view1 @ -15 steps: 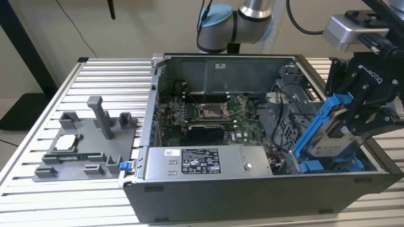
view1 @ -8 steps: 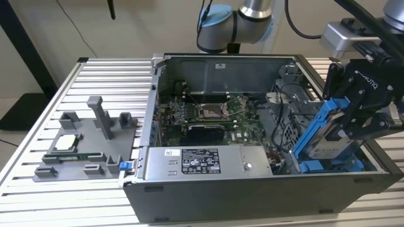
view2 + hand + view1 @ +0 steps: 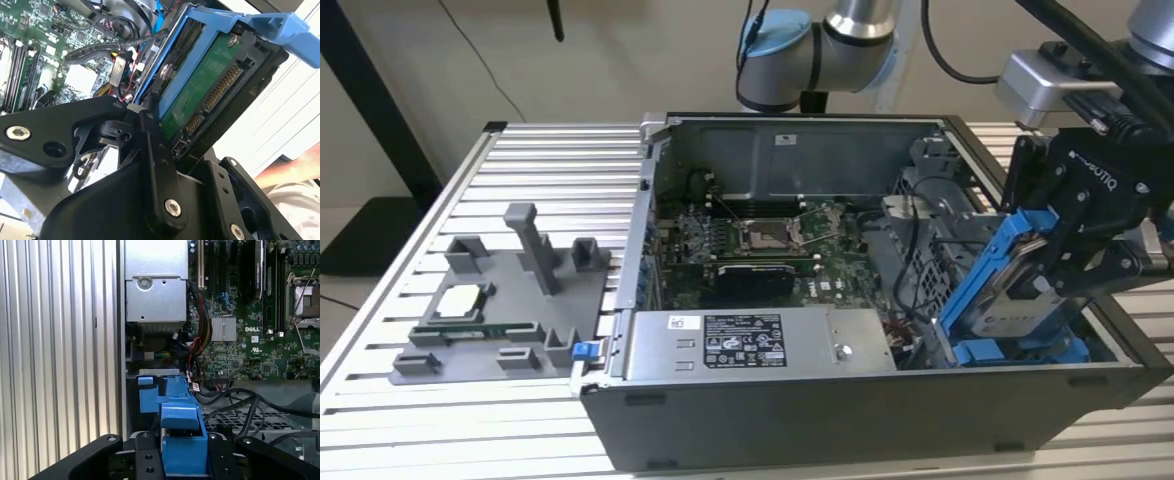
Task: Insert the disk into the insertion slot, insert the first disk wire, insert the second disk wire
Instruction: 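Insert the disk into the insertion slot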
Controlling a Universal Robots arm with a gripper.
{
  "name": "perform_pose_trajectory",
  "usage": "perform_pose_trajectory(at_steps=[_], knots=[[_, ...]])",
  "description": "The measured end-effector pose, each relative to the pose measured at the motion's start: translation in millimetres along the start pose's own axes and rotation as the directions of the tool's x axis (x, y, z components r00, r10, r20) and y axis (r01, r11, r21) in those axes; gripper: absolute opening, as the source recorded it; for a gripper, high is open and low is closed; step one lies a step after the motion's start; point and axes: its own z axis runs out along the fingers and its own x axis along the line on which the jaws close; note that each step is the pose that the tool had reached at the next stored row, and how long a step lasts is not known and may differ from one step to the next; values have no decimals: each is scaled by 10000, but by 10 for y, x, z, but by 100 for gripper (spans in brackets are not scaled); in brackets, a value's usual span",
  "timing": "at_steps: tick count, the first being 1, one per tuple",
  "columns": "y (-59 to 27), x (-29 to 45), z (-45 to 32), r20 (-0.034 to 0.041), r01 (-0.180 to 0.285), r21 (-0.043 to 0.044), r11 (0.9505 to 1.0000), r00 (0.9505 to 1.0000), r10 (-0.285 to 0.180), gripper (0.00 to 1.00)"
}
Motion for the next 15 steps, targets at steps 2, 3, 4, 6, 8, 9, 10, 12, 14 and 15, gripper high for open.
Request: perform_pose_trajectory(at_steps=[2, 3, 4, 6, 8, 9, 10, 12, 14, 15], knots=[[0, 0, 0, 3, 0, 0, 10000, 10000, 0, 0], [0, 0, 0, 3, 0, 0, 10000, 10000, 0, 0], [0, 0, 1, 3, 0, 0, 10000, 10000, 0, 0], [-1, 0, 10, 3, 0, 0, 10000, 10000, 0, 0], [-1, 1, 27, 3, 0, 0, 10000, 10000, 0, 0], [-2, 1, 37, 3, 0, 0, 10000, 10000, 0, 0], [-2, 1, 48, 2, 0, 0, 10000, 10000, 0, 0], [-3, 2, 75, 3, 0, 0, 10000, 10000, 0, 0], [-4, 3, 100, 4, 1, 0, 10000, 10000, -1, 0], [-5, 3, 113, 4, 1, 0, 10000, 10000, -1, 0]])
